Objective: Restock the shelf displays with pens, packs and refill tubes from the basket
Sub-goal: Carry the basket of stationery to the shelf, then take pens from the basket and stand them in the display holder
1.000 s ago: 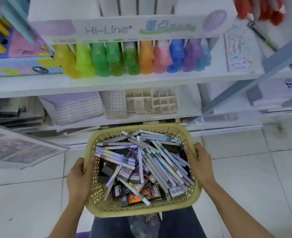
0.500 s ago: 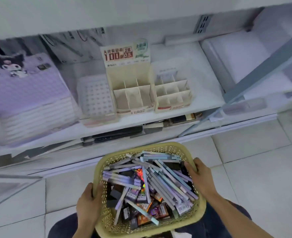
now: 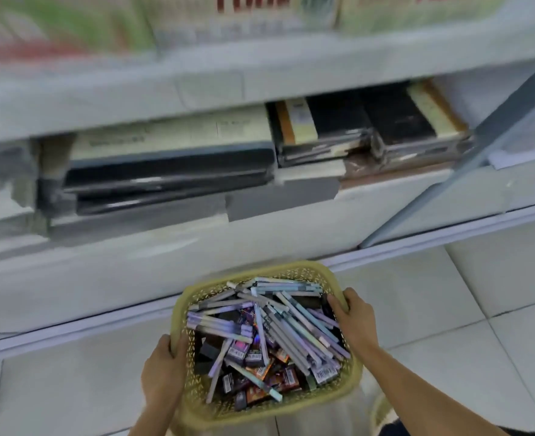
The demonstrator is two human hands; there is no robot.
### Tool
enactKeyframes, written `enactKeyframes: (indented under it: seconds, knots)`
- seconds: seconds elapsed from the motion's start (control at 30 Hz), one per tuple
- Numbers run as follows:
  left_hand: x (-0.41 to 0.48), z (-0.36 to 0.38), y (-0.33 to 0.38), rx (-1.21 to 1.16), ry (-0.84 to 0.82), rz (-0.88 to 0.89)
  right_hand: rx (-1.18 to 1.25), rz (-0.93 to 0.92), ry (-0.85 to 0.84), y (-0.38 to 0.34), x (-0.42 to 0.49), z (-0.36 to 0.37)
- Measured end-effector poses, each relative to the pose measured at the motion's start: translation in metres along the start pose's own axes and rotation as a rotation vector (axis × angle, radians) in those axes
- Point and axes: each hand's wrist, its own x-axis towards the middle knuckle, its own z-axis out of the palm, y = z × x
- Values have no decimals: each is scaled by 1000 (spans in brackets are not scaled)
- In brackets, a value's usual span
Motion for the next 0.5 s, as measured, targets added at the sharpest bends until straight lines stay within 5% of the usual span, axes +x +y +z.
enactKeyframes:
  seconds: [0.5]
  knots:
    - [44, 54, -27, 39, -63, 9, -155, -15, -62, 54, 38, 56]
